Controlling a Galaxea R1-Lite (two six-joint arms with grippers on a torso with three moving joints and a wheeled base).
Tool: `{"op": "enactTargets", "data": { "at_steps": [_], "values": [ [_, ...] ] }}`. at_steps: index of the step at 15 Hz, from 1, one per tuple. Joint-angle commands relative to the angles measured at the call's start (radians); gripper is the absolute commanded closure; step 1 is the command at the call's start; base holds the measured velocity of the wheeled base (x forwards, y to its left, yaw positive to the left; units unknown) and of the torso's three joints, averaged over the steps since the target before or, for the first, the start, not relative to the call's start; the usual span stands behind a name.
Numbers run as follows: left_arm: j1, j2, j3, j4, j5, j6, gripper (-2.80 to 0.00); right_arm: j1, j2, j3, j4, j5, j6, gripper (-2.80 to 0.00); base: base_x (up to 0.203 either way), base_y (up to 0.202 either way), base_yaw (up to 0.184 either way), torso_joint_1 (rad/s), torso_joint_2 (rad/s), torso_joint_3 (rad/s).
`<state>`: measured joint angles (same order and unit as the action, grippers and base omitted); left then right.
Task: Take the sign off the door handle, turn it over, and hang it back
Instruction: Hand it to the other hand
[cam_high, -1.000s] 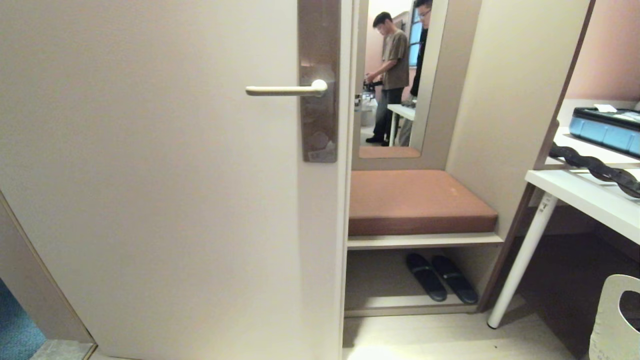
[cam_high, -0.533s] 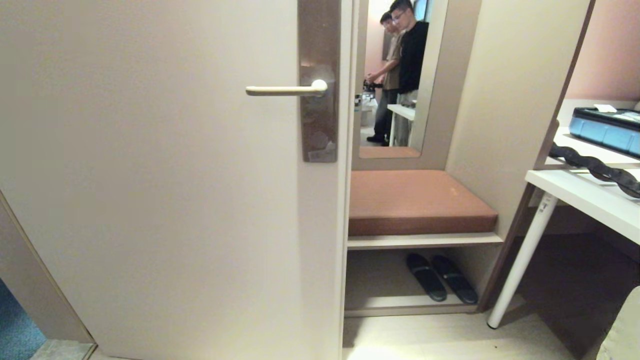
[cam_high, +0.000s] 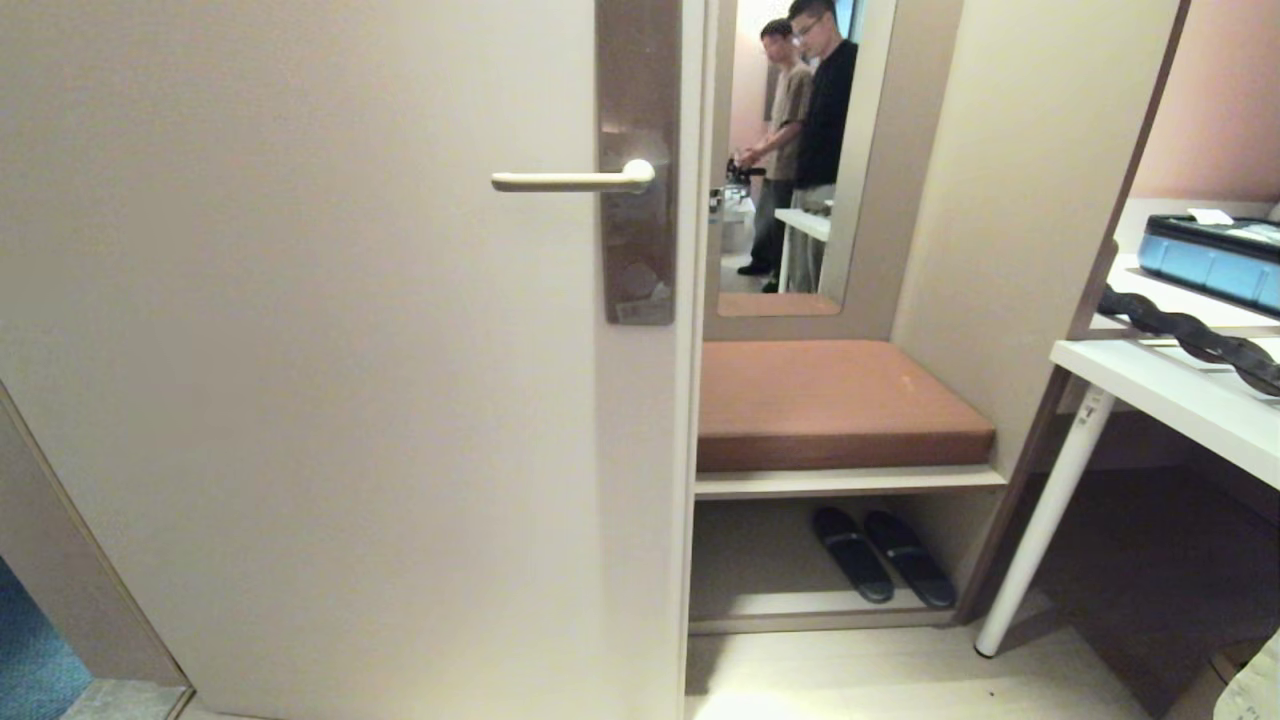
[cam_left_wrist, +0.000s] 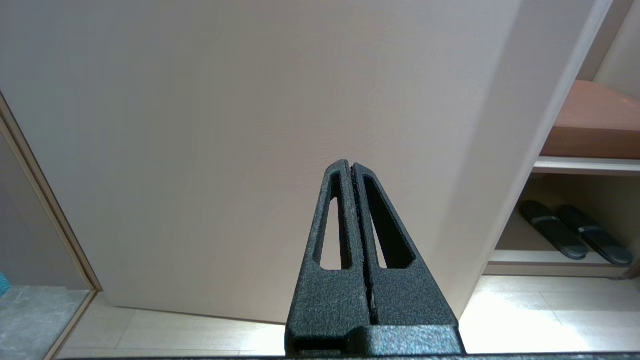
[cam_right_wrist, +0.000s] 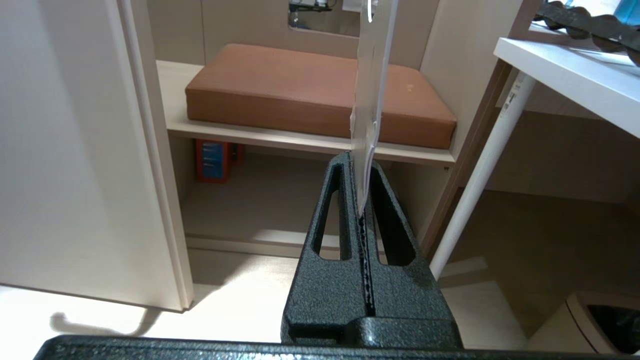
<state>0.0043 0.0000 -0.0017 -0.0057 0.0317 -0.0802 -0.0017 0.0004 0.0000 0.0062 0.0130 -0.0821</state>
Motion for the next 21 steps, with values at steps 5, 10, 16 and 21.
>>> {"op": "enactTargets", "data": {
  "at_steps": [5,10,16,21],
  "values": [
    [0.000,0.000,0.000,0.000,0.001,-0.001,0.00,0.000,0.000,0.000,0.000,0.001,-0.001,0.00,0.000,0.000,0.000,0.000,0.00,0.000],
    [0.000,0.000,0.000,0.000,0.001,0.000,0.00,0.000,0.000,0.000,0.000,0.001,-0.001,0.00,0.000,0.000,0.000,0.000,0.00,0.000],
    [0.000,0.000,0.000,0.000,0.001,-0.001,0.00,0.000,0.000,0.000,0.000,0.001,-0.001,0.00,0.000,0.000,0.000,0.000,0.00,0.000],
    [0.000,0.000,0.000,0.000,0.001,-0.001,0.00,0.000,0.000,0.000,0.000,0.001,-0.001,0.00,0.000,0.000,0.000,0.000,0.00,0.000]
  ]
}}
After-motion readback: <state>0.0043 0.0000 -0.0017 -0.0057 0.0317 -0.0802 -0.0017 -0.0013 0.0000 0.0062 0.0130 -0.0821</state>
